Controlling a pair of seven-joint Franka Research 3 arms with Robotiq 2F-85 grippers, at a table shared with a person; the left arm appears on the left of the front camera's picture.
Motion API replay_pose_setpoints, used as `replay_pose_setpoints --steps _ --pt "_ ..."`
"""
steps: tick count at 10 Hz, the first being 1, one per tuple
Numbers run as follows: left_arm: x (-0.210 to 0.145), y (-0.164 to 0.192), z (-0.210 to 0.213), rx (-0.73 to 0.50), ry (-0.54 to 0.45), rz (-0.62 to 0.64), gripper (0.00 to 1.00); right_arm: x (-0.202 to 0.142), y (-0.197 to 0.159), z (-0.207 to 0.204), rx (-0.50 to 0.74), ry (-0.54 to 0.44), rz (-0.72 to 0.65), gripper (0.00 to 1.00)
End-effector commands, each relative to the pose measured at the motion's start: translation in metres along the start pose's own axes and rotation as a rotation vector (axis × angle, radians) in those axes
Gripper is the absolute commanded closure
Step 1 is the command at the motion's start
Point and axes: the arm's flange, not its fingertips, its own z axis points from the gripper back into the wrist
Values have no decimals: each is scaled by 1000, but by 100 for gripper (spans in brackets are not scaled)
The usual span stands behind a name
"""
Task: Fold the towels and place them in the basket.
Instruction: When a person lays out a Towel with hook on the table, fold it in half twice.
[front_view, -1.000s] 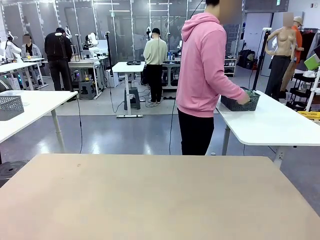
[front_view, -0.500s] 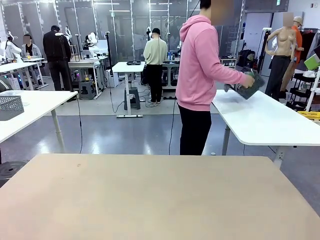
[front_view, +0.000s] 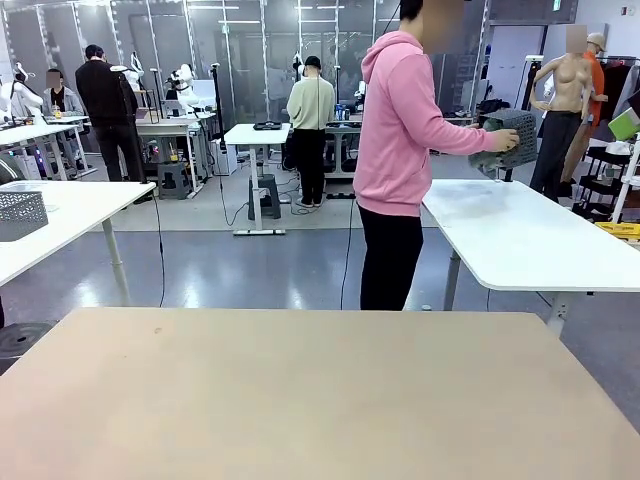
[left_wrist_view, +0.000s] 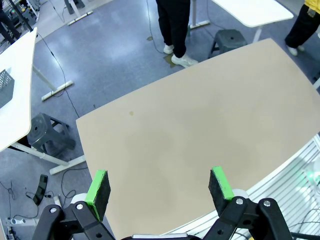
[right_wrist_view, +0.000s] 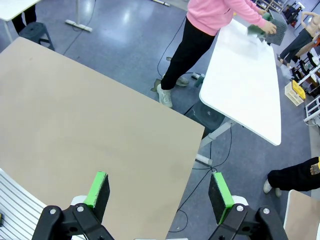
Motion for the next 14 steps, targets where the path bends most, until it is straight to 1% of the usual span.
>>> replay_pose_setpoints --steps 1,14 --pt "2 -1 0 -4 -1 -3 0 1 1 -1 -2 2 1 0" --pt "2 -1 0 -4 -1 -3 0 1 1 -1 -2 2 1 0"
